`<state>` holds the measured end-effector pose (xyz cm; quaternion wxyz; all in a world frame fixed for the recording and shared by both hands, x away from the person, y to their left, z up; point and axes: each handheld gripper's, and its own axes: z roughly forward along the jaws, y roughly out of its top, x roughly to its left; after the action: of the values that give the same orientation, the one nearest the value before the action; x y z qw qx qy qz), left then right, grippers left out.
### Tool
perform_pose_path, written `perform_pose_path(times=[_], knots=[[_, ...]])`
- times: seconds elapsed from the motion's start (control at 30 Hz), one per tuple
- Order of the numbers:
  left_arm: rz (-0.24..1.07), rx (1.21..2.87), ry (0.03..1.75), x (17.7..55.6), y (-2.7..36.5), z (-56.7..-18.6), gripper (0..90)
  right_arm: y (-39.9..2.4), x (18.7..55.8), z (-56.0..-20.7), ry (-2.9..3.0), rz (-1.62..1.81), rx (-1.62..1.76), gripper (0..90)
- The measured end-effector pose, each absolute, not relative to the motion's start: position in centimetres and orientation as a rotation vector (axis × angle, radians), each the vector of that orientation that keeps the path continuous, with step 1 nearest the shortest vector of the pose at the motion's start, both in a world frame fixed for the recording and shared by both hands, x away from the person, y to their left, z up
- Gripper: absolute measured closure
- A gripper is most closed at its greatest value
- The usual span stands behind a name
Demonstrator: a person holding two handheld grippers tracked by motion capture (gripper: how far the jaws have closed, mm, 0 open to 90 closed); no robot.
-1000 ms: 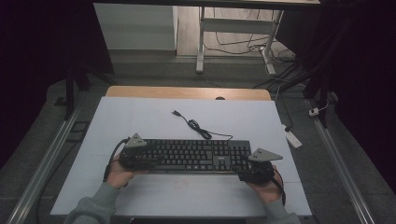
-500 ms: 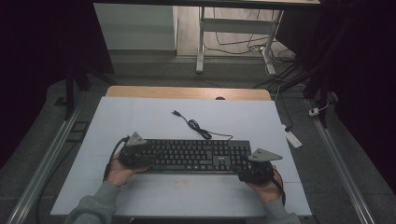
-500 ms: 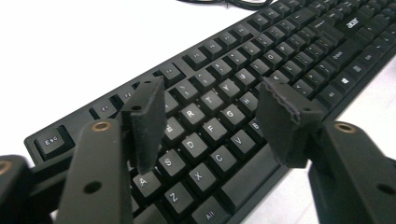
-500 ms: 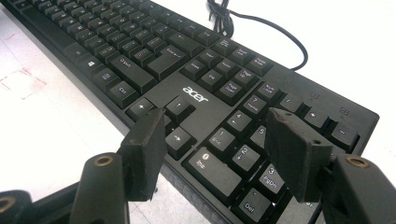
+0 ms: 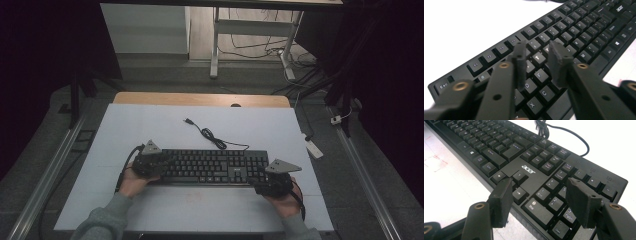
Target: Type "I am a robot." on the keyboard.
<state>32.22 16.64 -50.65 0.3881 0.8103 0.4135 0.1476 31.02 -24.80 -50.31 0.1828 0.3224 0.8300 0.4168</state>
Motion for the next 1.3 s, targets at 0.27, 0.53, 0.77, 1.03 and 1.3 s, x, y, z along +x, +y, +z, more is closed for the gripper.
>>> perform_pose_path(times=[0.27, 0.53, 0.77, 1.03, 1.3], knots=[[0.385, 2.100, 1.055, 32.8, 16.4, -50.9, 89.0, -24.8, 31.0, -50.4, 2.345, 1.170, 0.911, 38.6], [0.382, 2.130, 1.074, 33.3, 16.1, -51.5, 89.0, -24.7, 31.1, -50.5, 2.343, 1.170, 0.910, 38.7], [0.380, 2.136, 1.089, 33.6, 16.0, -51.8, 88.9, -24.7, 31.0, -50.5, 2.346, 1.163, 0.910, 38.6], [0.379, 2.154, 1.090, 33.7, 15.8, -52.1, 88.9, -24.7, 31.1, -50.5, 2.346, 1.151, 0.916, 38.8], [0.383, 2.165, 1.091, 33.7, 15.6, -52.3, 89.0, -24.7, 31.1, -50.5, 2.344, 1.151, 0.919, 38.9]])
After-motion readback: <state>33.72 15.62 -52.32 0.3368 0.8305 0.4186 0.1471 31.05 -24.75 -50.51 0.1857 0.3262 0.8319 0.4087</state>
